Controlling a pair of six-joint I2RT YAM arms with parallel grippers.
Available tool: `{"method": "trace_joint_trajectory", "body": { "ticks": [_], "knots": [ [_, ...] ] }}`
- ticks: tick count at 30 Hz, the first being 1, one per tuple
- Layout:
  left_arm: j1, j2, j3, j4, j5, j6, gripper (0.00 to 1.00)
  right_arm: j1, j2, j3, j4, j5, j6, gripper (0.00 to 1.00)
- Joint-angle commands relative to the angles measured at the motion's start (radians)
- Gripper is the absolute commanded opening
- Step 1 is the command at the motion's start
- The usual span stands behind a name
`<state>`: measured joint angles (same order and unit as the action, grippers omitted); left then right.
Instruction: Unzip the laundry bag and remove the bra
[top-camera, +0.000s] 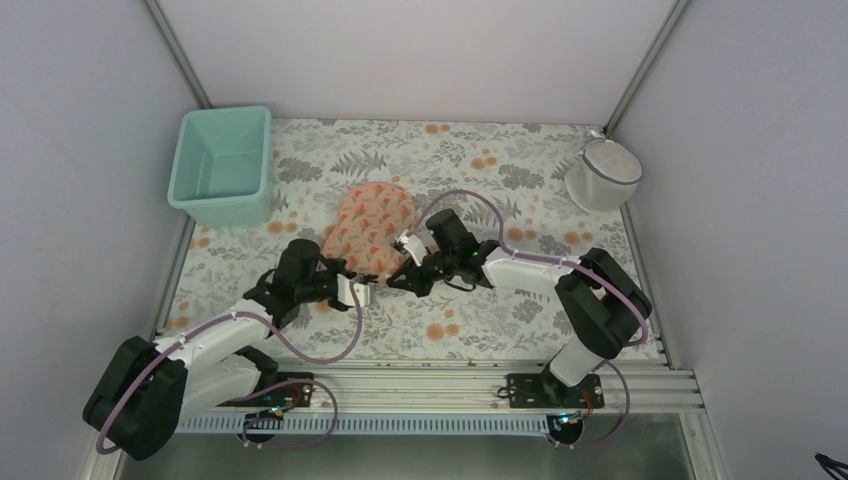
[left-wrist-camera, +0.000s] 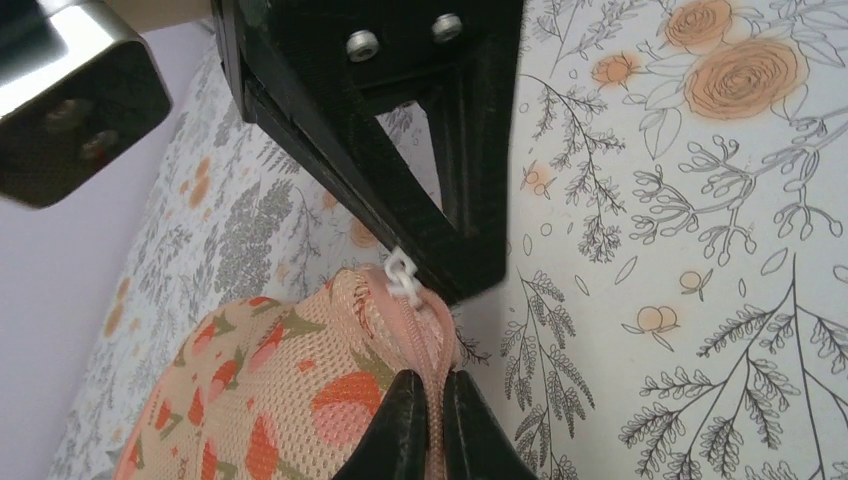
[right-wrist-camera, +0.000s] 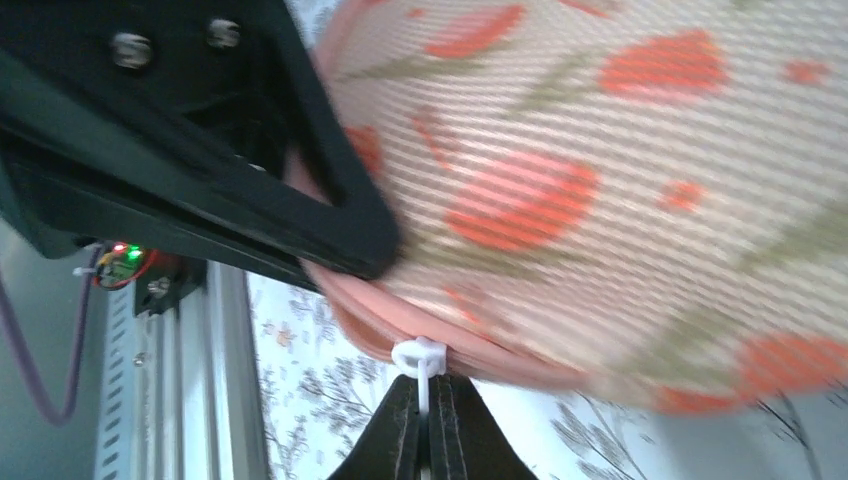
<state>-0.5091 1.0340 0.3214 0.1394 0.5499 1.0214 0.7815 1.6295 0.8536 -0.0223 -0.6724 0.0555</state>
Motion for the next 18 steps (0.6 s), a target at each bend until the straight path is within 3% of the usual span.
{"method": "trace_joint_trajectory", "body": {
  "ticks": [1,18],
  "knots": [
    [-0.006,-0.008,-0.027,-0.023,0.008,0.096,0.02,-0.075,-0.018,-0.049,-0.025,0.068,-0.012,0.04],
    [-0.016,-0.014,-0.038,-0.107,0.075,0.169,0.02,-0.149,0.024,-0.085,-0.01,0.107,0.026,0.04]
  ]
}}
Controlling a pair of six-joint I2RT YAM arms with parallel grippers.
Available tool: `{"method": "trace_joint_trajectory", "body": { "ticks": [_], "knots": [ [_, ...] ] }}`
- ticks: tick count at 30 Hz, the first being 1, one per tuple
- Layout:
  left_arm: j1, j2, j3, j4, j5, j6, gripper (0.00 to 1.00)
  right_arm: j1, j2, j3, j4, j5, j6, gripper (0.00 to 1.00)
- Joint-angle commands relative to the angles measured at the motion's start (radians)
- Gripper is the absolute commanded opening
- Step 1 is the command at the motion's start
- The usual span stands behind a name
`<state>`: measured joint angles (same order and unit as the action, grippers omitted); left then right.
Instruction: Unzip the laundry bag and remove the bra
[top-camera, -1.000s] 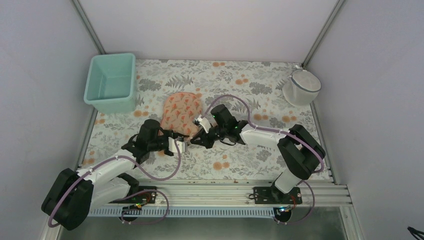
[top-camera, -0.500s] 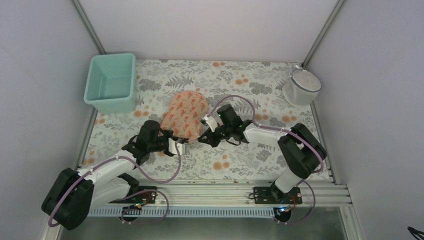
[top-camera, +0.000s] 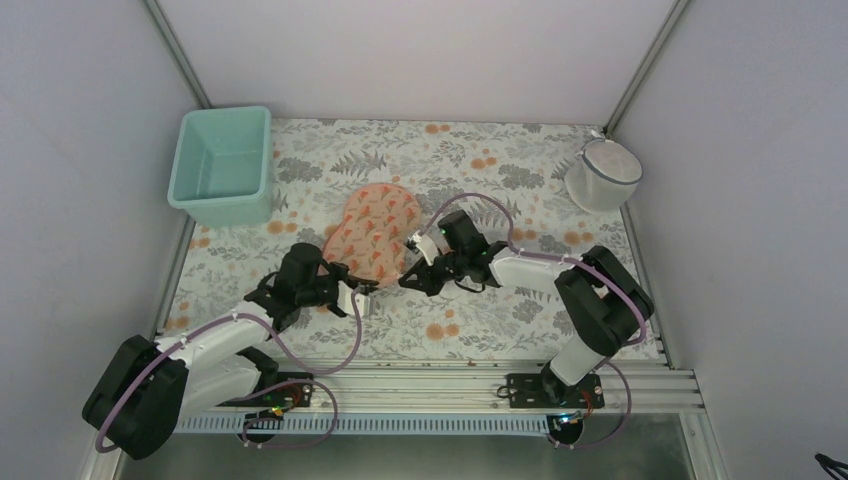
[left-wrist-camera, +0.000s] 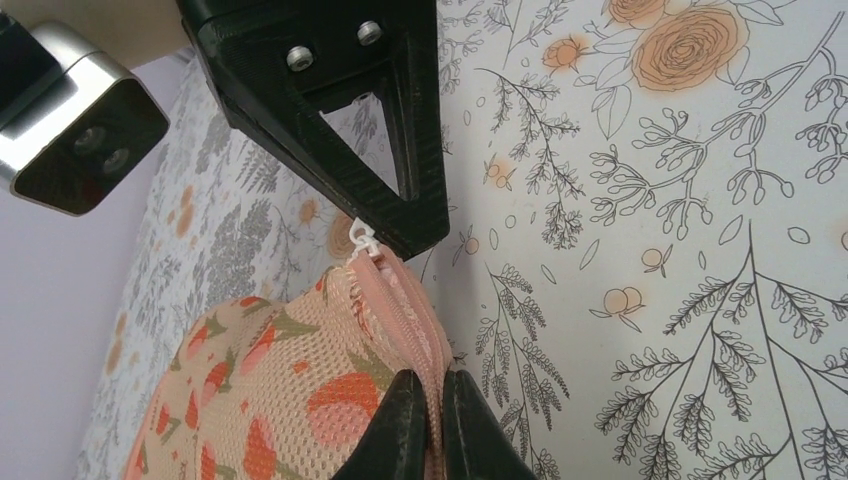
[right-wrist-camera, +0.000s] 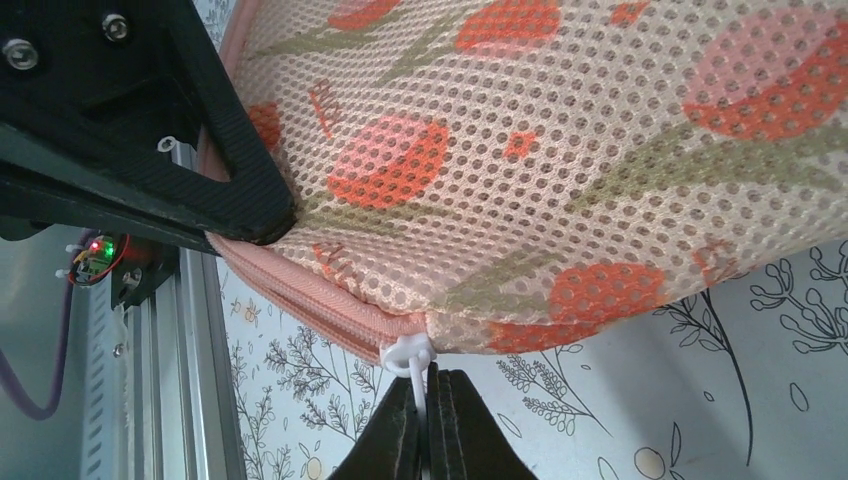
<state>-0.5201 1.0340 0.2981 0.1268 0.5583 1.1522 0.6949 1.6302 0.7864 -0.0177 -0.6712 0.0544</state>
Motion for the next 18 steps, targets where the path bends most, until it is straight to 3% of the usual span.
{"method": "trace_joint_trajectory", "body": {
  "ticks": [1,7,8,10,11,15,18],
  "knots": [
    [-0.007,-0.014,-0.015,-0.1,0.069,0.045,0.02,-0.07,0.026,-0.017,-0.017,0.112,0.03,0.04],
    [-0.012,-0.017,-0.013,-0.112,0.107,0.045,0.03,-0.083,0.054,-0.004,-0.04,0.121,0.02,0.04],
    [-0.012,-0.018,-0.007,-0.111,0.125,0.023,0.13,-0.083,0.051,-0.003,-0.044,0.12,0.013,0.04],
    [-0.013,-0.02,0.014,-0.098,0.155,-0.056,0.5,-0.083,0.042,-0.003,-0.052,0.115,0.005,0.04],
    [-0.015,-0.023,0.023,-0.09,0.151,-0.098,0.61,-0.083,0.04,-0.005,-0.056,0.106,0.0,0.04],
    [-0.003,-0.04,0.046,0.031,0.102,-0.346,0.7,-0.084,0.04,-0.009,-0.075,0.114,0.003,0.04],
    [0.025,-0.045,0.061,0.155,0.057,-0.673,0.72,-0.089,0.04,-0.002,-0.104,0.162,0.031,0.04]
  ]
}}
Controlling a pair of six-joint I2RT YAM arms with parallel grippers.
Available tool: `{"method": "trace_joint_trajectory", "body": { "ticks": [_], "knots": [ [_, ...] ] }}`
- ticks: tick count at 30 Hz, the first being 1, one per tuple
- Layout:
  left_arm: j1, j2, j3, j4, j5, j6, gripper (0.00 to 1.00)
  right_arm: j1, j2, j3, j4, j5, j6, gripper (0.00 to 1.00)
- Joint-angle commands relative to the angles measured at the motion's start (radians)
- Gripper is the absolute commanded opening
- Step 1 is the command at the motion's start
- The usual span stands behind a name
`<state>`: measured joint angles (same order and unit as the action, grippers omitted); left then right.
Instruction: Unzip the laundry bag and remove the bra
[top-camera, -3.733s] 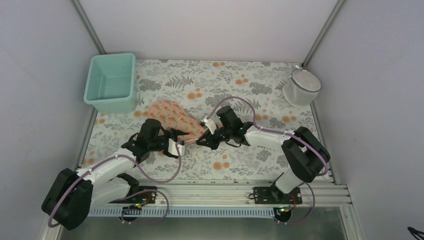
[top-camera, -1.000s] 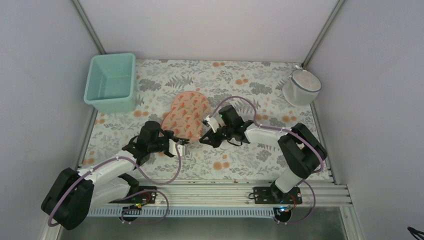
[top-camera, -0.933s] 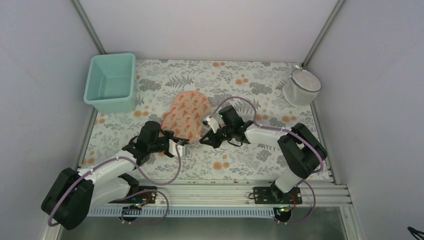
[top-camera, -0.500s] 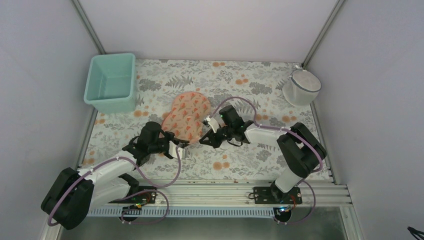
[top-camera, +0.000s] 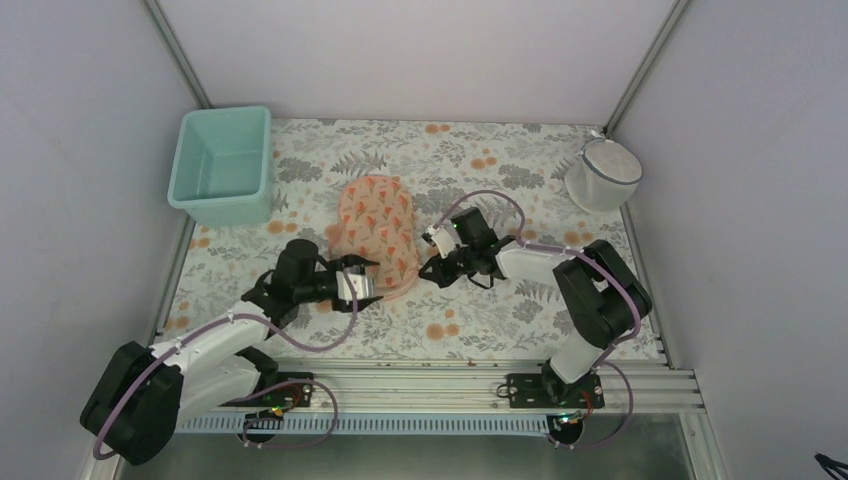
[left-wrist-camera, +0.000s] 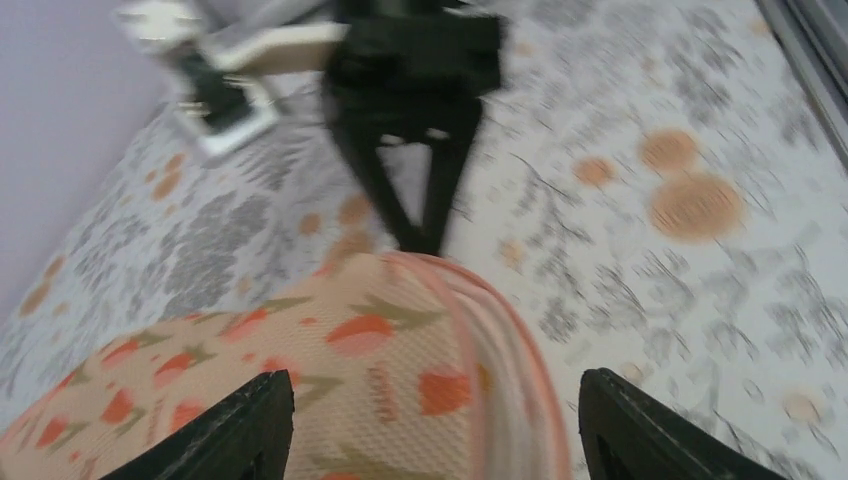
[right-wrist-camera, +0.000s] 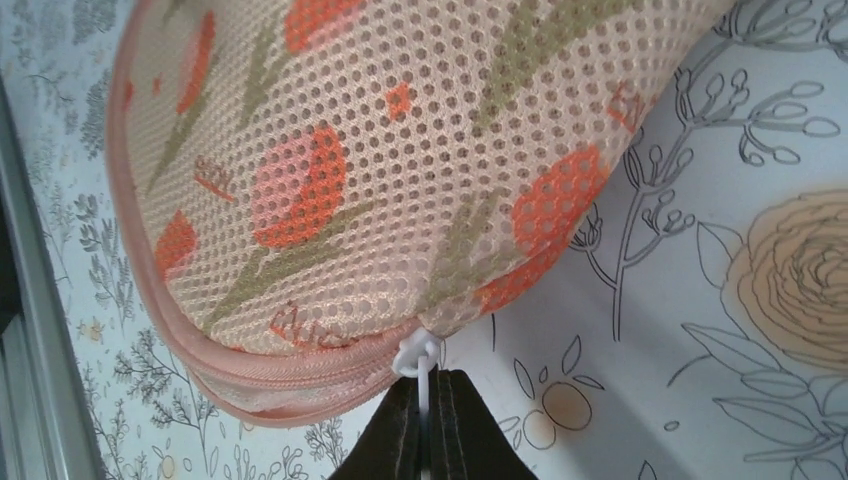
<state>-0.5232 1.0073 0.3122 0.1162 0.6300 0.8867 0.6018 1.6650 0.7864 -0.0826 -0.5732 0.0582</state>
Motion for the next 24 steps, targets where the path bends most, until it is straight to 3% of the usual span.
{"method": "trace_joint_trajectory", "body": {
  "ticks": [1,5,9,10,12,14,15,16,20,24],
  "knots": [
    [0.042,-0.022,0.051,0.202,-0.05,-0.528,0.72,0.0,0.006,0.001,-0.049,0.079,0.042,0.04],
    [0.128,-0.043,0.049,0.255,-0.227,-0.975,0.72,-0.024,-0.036,0.002,-0.092,0.15,0.113,0.04],
    [0.214,-0.078,0.031,0.223,-0.338,-1.208,0.79,-0.079,-0.056,0.0,-0.161,0.266,0.203,0.07],
    [0.231,-0.085,0.024,0.22,-0.348,-1.245,0.85,-0.091,-0.066,0.003,-0.195,0.306,0.228,0.16],
    [0.255,-0.103,0.004,0.237,-0.354,-1.297,0.97,-0.115,-0.095,0.011,-0.232,0.383,0.265,0.46],
    [0.264,-0.123,-0.026,0.261,-0.362,-1.324,1.0,-0.129,-0.151,0.02,-0.247,0.434,0.295,0.65],
    [0.268,-0.135,-0.043,0.268,-0.373,-1.338,1.0,-0.13,-0.177,0.031,-0.255,0.462,0.303,0.94],
    [0.271,-0.145,-0.062,0.274,-0.386,-1.356,1.0,-0.13,-0.201,0.052,-0.269,0.491,0.311,0.99],
    [0.291,-0.198,-0.137,0.295,-0.427,-1.432,1.0,-0.049,-0.208,0.192,-0.324,0.609,0.287,1.0],
    [0.33,-0.239,-0.174,0.28,-0.504,-1.48,1.0,0.143,-0.06,0.389,-0.363,0.72,0.25,1.0]
  ]
}}
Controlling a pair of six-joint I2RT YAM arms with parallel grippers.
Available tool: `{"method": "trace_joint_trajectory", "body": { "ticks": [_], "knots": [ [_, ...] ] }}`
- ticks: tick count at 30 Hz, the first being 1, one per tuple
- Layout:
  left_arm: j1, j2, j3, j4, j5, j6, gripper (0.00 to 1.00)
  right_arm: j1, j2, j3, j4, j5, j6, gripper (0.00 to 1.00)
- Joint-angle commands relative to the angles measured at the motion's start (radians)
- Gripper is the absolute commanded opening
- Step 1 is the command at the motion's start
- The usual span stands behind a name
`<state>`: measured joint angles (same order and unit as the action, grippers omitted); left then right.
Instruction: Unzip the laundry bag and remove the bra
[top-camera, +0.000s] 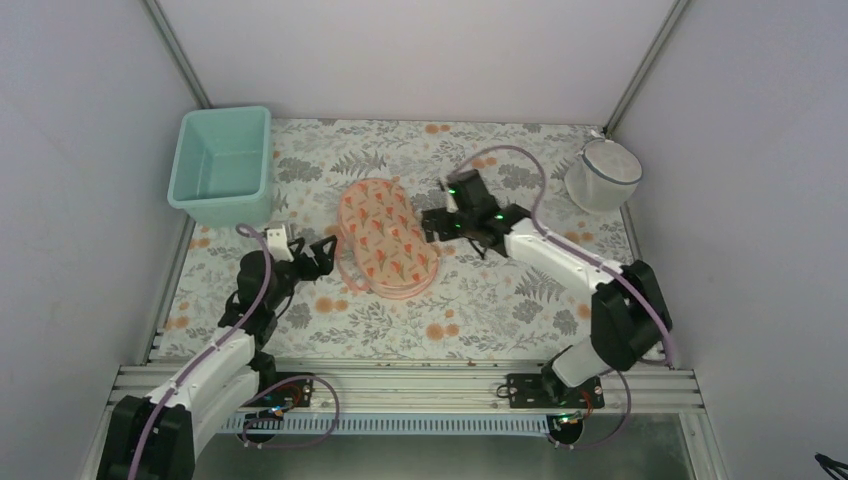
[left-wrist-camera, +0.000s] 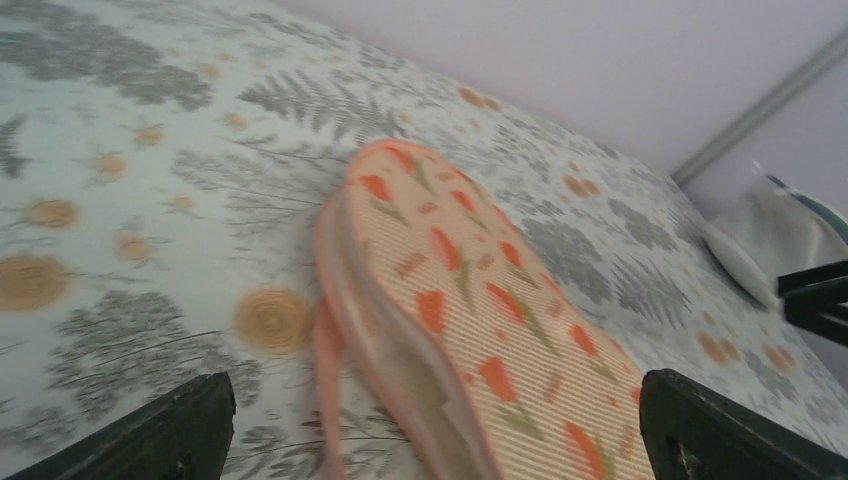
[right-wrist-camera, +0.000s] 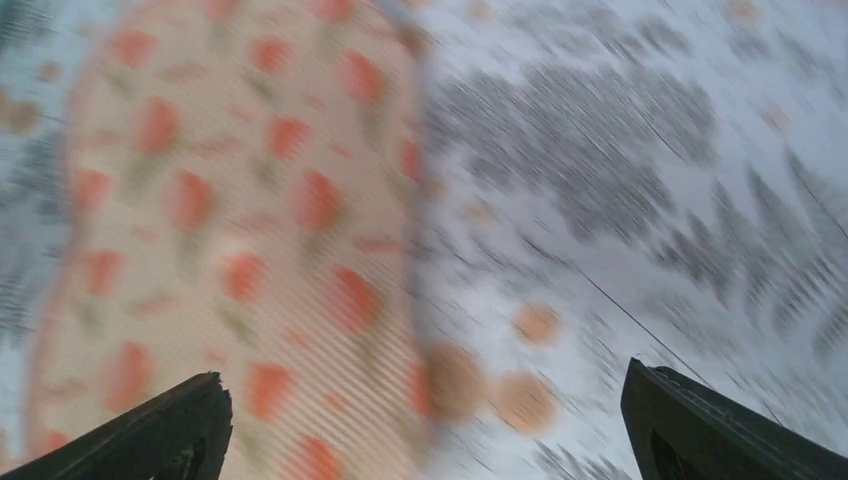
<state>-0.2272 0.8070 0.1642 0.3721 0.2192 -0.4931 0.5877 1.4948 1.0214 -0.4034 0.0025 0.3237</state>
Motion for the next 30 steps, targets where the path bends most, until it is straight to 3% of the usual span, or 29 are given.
{"method": "trace_joint_trajectory", "body": {
  "ticks": [1,7,15,26,30],
  "knots": [
    [0.046,-0.046,-0.029,0.016,-0.114,-0.103,1.0,0.193,0.151,0.201,-0.042,0.16,-0.016,1.0],
    [0.107,-0.095,-0.043,-0.043,-0.2,-0.103,1.0,0.345,0.446,0.466,-0.015,0.252,-0.036,1.0],
    [0.135,-0.109,-0.059,-0.039,-0.219,-0.103,1.0,0.389,0.699,0.732,-0.075,0.362,-0.108,1.0],
    [0.137,-0.095,-0.066,-0.024,-0.207,-0.115,1.0,0.397,0.701,0.733,-0.14,0.514,-0.123,0.99],
    [0.138,-0.093,-0.067,-0.024,-0.208,-0.113,1.0,0.397,0.688,0.733,-0.154,0.536,-0.13,0.92]
  ]
}}
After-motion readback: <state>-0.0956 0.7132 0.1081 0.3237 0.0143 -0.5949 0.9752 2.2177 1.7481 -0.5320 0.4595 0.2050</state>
